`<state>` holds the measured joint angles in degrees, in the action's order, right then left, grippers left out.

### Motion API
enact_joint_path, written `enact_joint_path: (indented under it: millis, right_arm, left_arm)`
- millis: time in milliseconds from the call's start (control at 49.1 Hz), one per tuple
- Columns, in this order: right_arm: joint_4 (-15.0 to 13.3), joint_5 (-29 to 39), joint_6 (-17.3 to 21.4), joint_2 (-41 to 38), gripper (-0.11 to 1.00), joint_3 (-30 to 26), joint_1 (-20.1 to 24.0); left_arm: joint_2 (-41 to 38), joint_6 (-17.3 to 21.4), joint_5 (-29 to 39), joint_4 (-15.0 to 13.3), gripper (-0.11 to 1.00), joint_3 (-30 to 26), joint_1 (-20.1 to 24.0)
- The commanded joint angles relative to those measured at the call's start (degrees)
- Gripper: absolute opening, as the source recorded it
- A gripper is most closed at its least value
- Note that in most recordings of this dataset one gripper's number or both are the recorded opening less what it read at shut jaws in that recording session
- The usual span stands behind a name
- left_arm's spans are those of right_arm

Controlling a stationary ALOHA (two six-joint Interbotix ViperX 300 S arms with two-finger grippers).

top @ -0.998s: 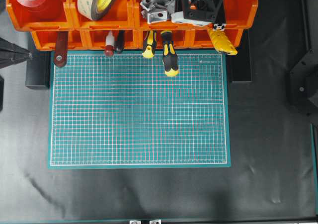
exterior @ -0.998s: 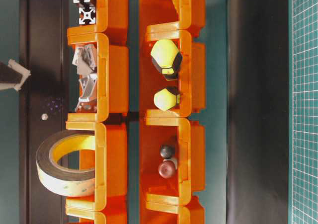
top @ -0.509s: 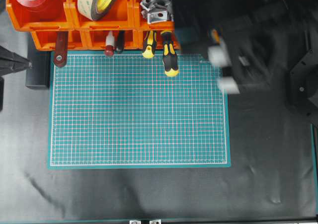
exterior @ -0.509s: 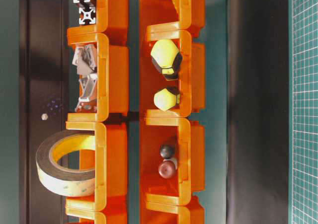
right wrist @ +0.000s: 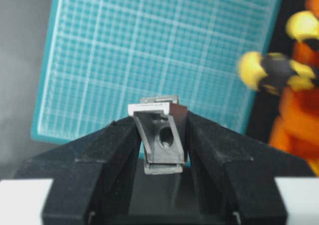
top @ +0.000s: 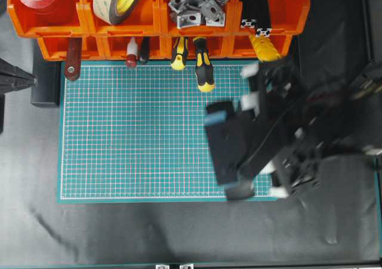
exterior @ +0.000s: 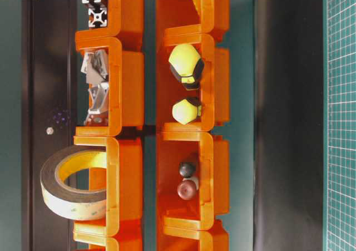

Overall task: Pick corner brachets from container rack with right arm.
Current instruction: 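Lift the brackets out and carry them over the green mat, then open the right gripper to drop the brackets onto the mat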

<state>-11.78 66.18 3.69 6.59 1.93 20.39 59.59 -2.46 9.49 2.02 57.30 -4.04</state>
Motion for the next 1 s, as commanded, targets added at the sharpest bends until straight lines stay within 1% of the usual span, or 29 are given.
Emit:
enact_joint_path:
  millis: [0, 102, 183, 367, 550, 713, 977]
  right_arm:
    - [-0.09, -7.38, 0.0, -0.44, 0.28, 3.16, 1.14]
    - [-0.18, -16.26, -0.18, -2.02, 0.28, 7.29, 1.14]
    - [-0.79, -22.59, -0.18, -3.6, 0.28, 10.37, 0.7]
    - [-4.92, -34.28, 0.09, -8.35, 0.28, 16.52, -1.05]
    - [-7.91, -42.63, 0.09, -14.15, 0.28, 17.4, -4.66]
    - [-8.09, -45.7, -0.26, -17.49, 0.28, 16.7, -6.24]
    - [-8.0, -46.23, 0.0, -18.19, 0.28, 16.7, -6.5]
  left_arm:
    - [-0.09, -0.18, -0.18, 0.18, 0.0, -1.93, 0.18]
    - [0.26, -0.18, -0.18, 0.18, 0.0, -1.93, 0.18]
    - [0.44, -0.18, -0.18, 0.18, 0.0, -1.93, 0.18]
    - [0.62, -0.26, -0.18, 0.18, 0.01, -2.02, 0.18]
    - [0.88, -0.26, -0.18, 0.18, 0.0, -2.02, 0.09]
    - [0.97, -0.26, -0.18, 0.18, 0.0, -2.11, 0.09]
    - [0.97, -0.18, -0.09, 0.18, 0.01, -2.11, 0.09]
